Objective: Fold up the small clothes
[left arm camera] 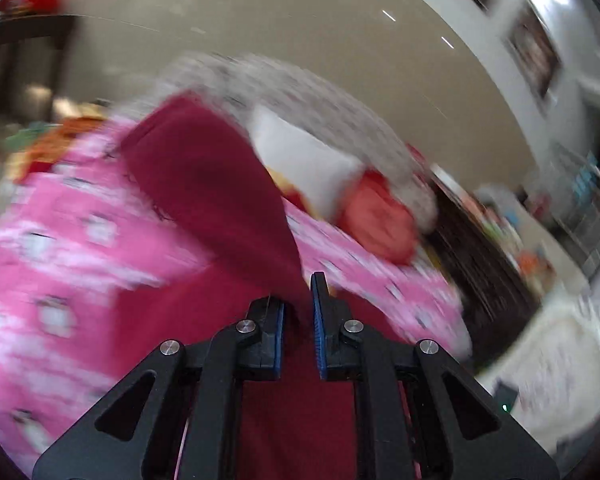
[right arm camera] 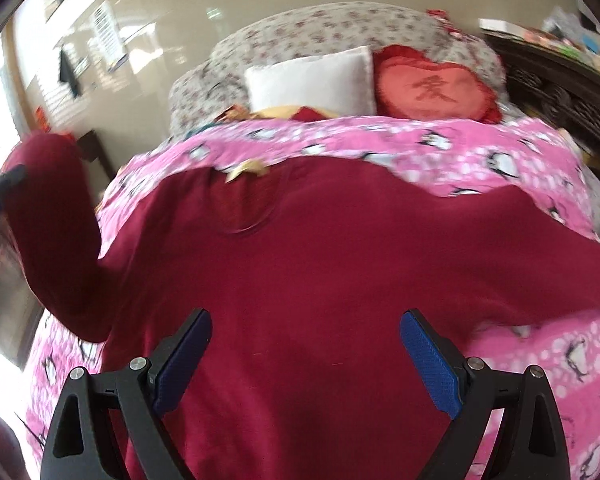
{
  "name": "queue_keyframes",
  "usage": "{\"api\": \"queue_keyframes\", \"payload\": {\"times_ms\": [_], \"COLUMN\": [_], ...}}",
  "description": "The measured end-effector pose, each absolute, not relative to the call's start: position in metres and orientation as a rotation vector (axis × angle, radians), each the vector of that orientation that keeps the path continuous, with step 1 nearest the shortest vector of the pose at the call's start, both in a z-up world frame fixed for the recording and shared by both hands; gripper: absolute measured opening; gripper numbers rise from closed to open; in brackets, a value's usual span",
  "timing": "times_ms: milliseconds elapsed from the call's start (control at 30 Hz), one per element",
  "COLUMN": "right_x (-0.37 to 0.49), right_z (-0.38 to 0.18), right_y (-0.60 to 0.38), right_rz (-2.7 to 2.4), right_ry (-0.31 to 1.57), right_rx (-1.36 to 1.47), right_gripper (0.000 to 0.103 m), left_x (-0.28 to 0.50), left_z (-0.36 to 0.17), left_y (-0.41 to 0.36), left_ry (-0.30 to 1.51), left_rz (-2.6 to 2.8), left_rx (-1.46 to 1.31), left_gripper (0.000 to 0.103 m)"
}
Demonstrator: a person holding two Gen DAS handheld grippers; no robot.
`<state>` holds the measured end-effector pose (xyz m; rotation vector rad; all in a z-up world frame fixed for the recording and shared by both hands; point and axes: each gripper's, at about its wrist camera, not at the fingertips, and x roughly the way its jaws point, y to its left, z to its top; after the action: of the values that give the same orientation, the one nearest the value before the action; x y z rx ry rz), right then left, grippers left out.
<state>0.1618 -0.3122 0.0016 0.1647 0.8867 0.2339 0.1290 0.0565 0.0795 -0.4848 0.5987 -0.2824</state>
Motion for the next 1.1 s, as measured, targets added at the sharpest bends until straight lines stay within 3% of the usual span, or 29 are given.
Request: {"api": "queue_keyframes", "payload": {"times_ms": [233, 400, 433, 500, 600, 667, 833, 900, 933, 1100], "right_x": [0.168, 0.172, 0.173, 0.178, 0.198, 0.215, 0.276, 0.289, 0.297, 0.278], "right_z": [-0.012, -0.021, -0.021, -0.017, -0.009, -0.008, -0.024, -0.027, -0.031, 0.002], "right_y": [-0.379, -0.403, -0.403, -0.399, -0.378, -0.362, -0.314, -0.298, -0.285, -0.293], "right_rz": [0.099, 0.096, 0.107, 0.140, 0.229, 0.267, 0.312, 0.318, 0.318, 0.356], "right_ry": [0.914, 0.922, 0.918, 0.910, 0.874, 0.870, 0.899, 0.862, 0.888, 0.790], "right_rx": [0.243, 0.332, 0.332, 0.324, 0.284, 0.265, 0.142, 0.049, -0.011, -0.015], "right_gripper": [0.094, 0.094, 0.094, 0.094, 0.094, 0.094, 0.094, 0.051, 0.005, 0.004], "left_x": [0.166, 0.170, 0.166, 0.154, 0.136, 0.127, 0.130, 0.133, 0.133, 0.138], "left_z": [-0.002, -0.020, -0.016, -0.004, 0.011, 0.015, -0.001, -0.013, -0.018, -0.030], "left_y": [-0.069, -0.080, -0.072, -0.050, -0.007, 0.025, 0.080, 0.095, 0.099, 0.103], "left_ry": [0.769, 0.843, 0.853, 0.845, 0.770, 0.720, 0.749, 0.781, 0.790, 0.775], "left_rz": [-0.460, -0.497, -0.506, -0.500, -0.410, -0.321, -0.176, -0.146, -0.136, -0.055], "left_rx": [-0.319, -0.250, -0.249, -0.243, -0.241, -0.230, -0.258, -0.294, -0.297, -0.220], "left_gripper": [0.011, 0.012, 0.015, 0.038, 0.062, 0.067, 0.067, 0.067, 0.067, 0.067]}}
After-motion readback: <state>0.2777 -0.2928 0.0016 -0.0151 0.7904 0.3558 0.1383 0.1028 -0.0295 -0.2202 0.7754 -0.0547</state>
